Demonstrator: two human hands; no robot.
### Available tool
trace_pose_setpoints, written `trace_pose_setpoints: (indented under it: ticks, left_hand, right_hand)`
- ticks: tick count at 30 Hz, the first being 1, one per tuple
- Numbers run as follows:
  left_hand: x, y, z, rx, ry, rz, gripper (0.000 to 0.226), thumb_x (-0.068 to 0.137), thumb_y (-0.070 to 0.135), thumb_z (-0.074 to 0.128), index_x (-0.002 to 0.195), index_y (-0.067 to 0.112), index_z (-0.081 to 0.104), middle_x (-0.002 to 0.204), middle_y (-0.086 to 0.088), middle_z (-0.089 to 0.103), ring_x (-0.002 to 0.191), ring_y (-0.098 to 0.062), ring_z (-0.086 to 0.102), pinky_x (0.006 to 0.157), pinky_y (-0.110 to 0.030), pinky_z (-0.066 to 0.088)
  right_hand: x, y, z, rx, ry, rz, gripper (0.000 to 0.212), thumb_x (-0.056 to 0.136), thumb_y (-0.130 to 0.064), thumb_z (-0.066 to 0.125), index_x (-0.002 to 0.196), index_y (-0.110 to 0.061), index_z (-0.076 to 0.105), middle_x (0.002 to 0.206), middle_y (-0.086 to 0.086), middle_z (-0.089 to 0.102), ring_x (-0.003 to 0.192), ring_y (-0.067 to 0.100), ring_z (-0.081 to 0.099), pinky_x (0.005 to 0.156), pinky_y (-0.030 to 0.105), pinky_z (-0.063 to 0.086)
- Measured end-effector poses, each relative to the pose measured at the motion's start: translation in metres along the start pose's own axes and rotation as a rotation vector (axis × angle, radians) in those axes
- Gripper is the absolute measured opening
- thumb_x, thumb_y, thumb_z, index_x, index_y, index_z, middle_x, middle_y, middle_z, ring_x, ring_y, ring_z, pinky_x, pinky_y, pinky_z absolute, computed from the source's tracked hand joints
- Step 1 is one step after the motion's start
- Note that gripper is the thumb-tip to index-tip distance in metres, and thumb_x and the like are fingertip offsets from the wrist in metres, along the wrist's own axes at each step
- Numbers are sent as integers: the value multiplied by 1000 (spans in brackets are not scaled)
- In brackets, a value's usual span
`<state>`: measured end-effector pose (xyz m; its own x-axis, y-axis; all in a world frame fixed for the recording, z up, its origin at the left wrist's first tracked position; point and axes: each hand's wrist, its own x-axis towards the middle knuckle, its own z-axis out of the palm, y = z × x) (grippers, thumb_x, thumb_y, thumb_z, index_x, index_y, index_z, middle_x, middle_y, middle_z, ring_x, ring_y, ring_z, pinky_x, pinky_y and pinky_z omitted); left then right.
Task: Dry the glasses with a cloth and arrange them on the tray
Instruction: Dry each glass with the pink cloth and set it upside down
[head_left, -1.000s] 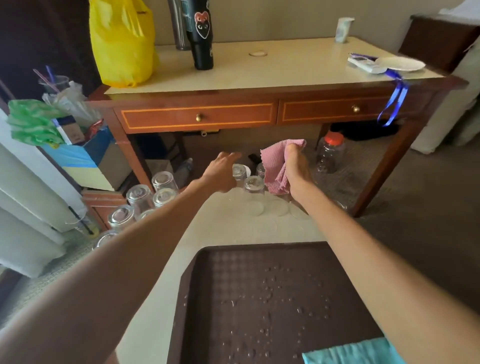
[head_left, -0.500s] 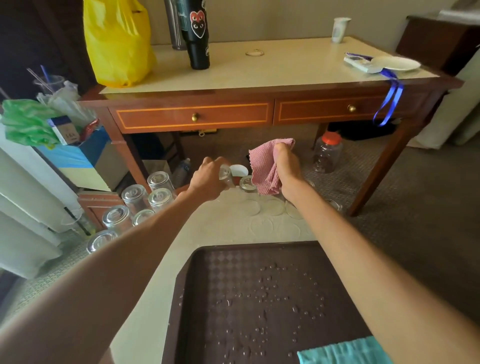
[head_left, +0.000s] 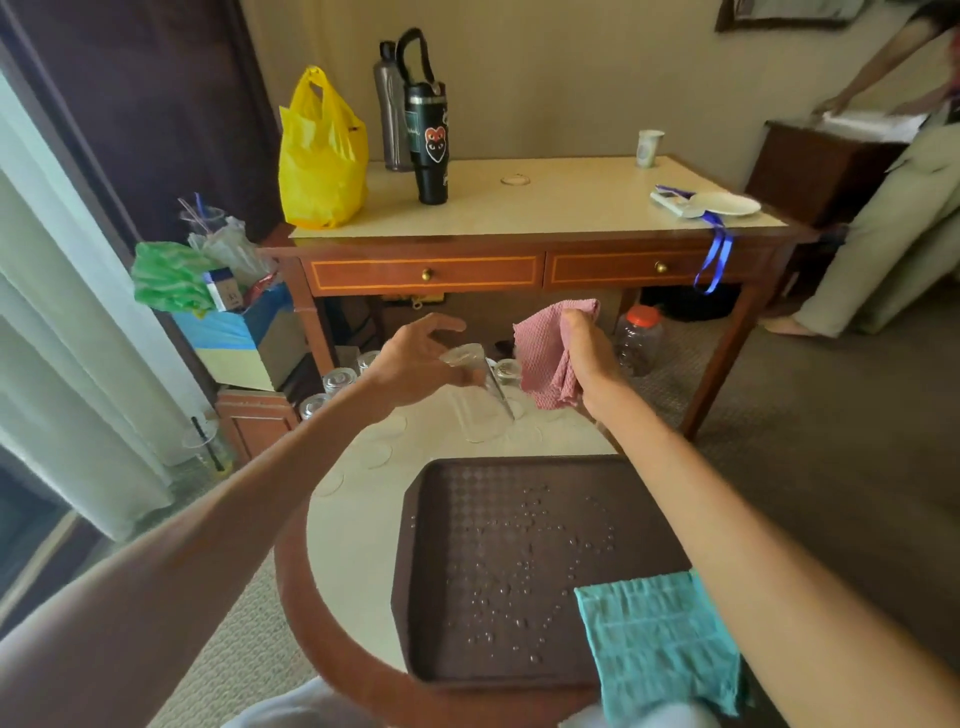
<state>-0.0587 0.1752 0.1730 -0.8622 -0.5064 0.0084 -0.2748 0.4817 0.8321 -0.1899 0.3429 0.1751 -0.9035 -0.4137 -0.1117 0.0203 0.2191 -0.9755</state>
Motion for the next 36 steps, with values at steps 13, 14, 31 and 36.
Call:
trace_pose_setpoints:
  ticks: [13,14,31,36]
  left_hand:
    - [-105,40,-37,-718,-89,-26,80,70,16,83,141,18,48,125,-11,66,98,-20,76,81,-38,56]
    - [-107,42,-38,-722,-88,-27,78,72,14,84,141,18,48,123,-11,66,97,-20,76,81,-39,55]
    - [-110,62,20,-539,48,1,61,91,25,77,145,21,50,126,-7,68,110,-19,67,94,-37,52]
    - [-106,64,25,-214,112,21,71,83,69,69,142,31,56,134,4,61,123,-22,56,100,-41,52]
  right_hand:
    - [-101,-18,-20,-197,-189,-154,50,107,-35,28,121,4,56,111,20,60,106,32,58,97,48,46]
    - [-105,-19,-19,-188,-204,-161,50,107,-33,28,122,7,55,107,20,59,101,29,57,93,44,46]
    - [-130,-9,6,343,-229,121,73,96,-74,28,116,-17,69,113,16,72,110,31,67,104,49,50]
    - [-127,-4,5,537,-259,179,92,86,-86,24,123,-14,68,118,19,71,114,35,66,104,54,49]
